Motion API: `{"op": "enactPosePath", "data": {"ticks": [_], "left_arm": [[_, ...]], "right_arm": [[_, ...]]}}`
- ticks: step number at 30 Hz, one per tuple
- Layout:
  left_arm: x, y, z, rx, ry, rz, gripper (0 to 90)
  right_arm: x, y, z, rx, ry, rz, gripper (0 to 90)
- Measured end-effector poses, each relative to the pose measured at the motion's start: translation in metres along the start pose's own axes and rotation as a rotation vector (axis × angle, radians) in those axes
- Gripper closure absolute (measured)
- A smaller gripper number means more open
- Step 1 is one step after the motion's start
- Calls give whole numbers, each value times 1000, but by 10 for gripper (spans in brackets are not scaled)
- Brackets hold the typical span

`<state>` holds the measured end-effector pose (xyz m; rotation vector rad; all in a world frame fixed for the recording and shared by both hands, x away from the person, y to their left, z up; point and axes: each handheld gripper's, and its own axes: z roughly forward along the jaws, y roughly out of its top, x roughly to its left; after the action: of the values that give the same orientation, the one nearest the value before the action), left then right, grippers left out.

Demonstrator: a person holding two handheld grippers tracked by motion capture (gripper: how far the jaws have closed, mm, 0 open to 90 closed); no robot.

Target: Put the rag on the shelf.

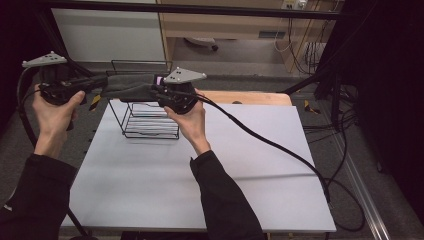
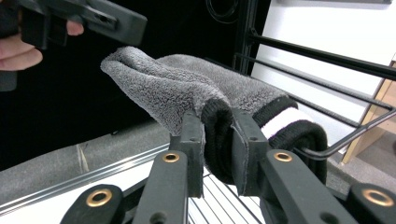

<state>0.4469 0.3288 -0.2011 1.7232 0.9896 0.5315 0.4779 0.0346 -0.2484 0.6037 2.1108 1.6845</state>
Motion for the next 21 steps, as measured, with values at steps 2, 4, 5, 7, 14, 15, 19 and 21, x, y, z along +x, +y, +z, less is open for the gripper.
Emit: {"op": "enactPosePath", "data": {"ticks": [2, 4, 5, 7, 14, 15, 19, 21], "left_arm": [[-1, -4, 4, 16, -9, -2, 894], [-2, -8, 6, 32, -12, 6, 896], [-2, -10, 7, 40, -12, 11, 896], [-2, -13, 8, 52, -12, 13, 896], [-2, -26, 13, 75, -6, 43, 896], [-2, -27, 14, 80, -3, 46, 897], [-1, -35, 21, 105, 5, 57, 897], [-1, -38, 25, 116, 9, 59, 897]], "right_arm": [[-1, -2, 0, 5, 6, 4, 764], [-1, -3, 0, 9, 6, 6, 762], [-1, -3, 0, 12, 7, 3, 759], [0, -3, 0, 17, 10, -1, 752], [1, 0, -4, 21, 39, 24, 626], [2, 0, -5, 17, 43, 23, 599], [4, 3, -9, -6, 43, 35, 561], [3, 4, -10, -11, 47, 43, 648]]}}
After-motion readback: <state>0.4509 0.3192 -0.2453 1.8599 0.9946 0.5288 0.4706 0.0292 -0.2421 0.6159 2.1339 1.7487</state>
